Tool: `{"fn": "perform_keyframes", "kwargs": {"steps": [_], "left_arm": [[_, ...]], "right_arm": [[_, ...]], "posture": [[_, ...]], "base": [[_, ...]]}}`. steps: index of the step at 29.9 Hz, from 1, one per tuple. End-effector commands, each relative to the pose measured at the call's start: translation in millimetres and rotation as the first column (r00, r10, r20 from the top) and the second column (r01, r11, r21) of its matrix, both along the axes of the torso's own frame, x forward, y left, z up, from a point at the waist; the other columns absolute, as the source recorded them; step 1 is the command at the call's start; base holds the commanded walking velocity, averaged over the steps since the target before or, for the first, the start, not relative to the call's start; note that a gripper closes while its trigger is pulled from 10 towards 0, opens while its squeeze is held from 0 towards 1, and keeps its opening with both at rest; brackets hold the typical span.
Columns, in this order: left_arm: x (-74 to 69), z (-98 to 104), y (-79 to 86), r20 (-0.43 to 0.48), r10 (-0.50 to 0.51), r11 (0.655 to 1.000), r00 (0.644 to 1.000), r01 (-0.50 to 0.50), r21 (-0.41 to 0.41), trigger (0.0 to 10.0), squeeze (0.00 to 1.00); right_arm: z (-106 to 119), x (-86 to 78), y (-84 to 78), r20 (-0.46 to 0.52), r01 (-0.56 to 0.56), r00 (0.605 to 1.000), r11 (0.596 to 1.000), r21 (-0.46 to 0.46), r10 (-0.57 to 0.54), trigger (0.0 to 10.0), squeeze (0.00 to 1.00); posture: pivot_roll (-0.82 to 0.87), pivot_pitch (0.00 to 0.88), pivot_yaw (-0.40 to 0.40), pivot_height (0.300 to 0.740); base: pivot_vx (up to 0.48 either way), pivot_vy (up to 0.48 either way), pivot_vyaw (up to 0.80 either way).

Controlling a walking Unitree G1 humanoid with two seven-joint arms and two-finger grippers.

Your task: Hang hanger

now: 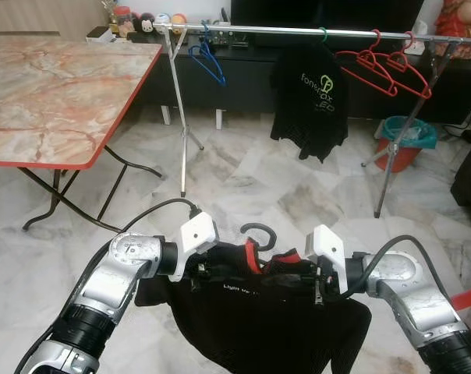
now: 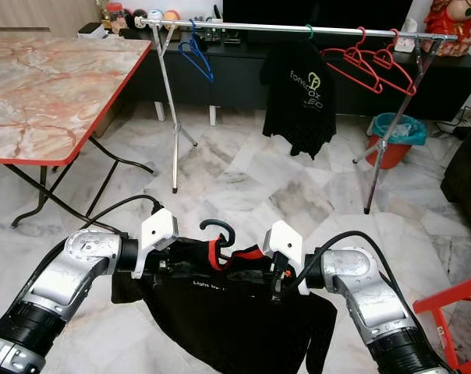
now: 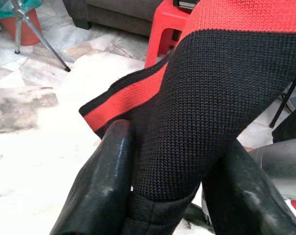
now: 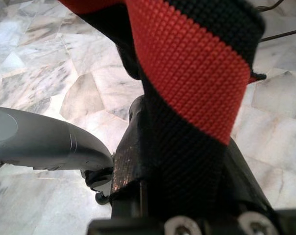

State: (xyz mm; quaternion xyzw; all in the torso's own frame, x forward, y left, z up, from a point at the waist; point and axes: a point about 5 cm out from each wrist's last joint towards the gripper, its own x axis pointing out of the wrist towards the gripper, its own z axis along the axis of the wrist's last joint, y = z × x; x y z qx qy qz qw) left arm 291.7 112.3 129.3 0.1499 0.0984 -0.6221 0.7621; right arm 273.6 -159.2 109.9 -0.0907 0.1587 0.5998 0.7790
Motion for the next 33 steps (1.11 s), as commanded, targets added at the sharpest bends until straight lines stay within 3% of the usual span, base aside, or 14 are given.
{"fn": "perform_keyframes", "kwargs": {"steps": [1,19,23,26,27,28,29,30,33], "left_arm": [[-2.1,5.1,-3.0,0.008,-0.046,0.999,0.999,0.046,0.006,0.0,0.0],[-5.7,4.4,-3.4,0.002,-0.082,0.996,0.997,0.082,0.024,0.0,0.0],[-4.4,2.9,1.1,0.039,-0.091,0.992,0.995,0.087,0.09,0.0,0.0],[-2.7,2.7,1.7,0.047,-0.082,0.993,0.996,0.077,0.093,0.0,0.0],[-2.1,2.7,1.7,0.05,-0.078,0.993,0.996,0.073,0.093,0.0,0.0],[-2.1,2.7,1.7,0.05,-0.078,0.993,0.996,0.073,0.093,0.0,0.0],[-1.7,2.8,1.2,0.051,-0.073,0.994,0.996,0.069,0.088,0.0,0.0],[-1.6,2.8,0.6,0.053,-0.072,0.994,0.996,0.068,0.086,0.0,0.0],[-2.0,2.7,-1.1,0.056,-0.074,0.994,0.996,0.069,0.079,0.0,0.0]], "right_arm": [[13.3,5.1,4.0,0.06,-0.014,0.998,1.0,0.025,0.012,10.0,0.0],[9.9,2.8,4.7,0.056,-0.004,0.998,1.0,0.027,0.002,10.0,0.0],[11.4,1.6,1.8,0.059,-0.021,0.998,1.0,0.006,0.021,10.0,0.0],[11.2,0.3,1.4,0.054,-0.03,0.998,1.0,0.005,0.03,10.0,0.0],[10.9,-1.1,1.8,0.048,-0.037,0.998,0.999,0.006,0.036,10.0,0.15],[10.9,-1.1,1.8,0.048,-0.037,0.998,0.999,0.006,0.036,10.0,0.15],[10.5,-1.7,2.3,0.038,-0.036,0.999,0.999,0.014,0.036,10.0,0.53],[10.4,-1.9,2.7,0.032,-0.036,0.999,0.999,0.023,0.035,10.0,1.0],[10.1,-2.0,4.1,0.047,-0.039,0.998,0.999,0.015,0.038,10.0,1.0]], "posture": [[0.02,0.03,-0.02,0.74],[0.02,0.031,-0.014,0.74],[0.01,0.033,-0.016,0.74],[0.02,0.032,-0.016,0.74],[0.01,0.032,-0.016,0.74],[0.01,0.032,-0.016,0.74],[0.02,0.033,-0.016,0.74],[0.02,0.034,-0.017,0.74],[0.01,0.034,-0.017,0.74]], "base": [[0.0,0.0,0.0],[0.0,0.0,0.0],[0.0,0.0,0.0],[0.0,0.0,0.0],[0.0,0.0,0.0],[0.0,0.0,0.0],[0.0,0.0,0.0],[0.0,0.0,0.0],[0.0,0.0,0.0]]}}
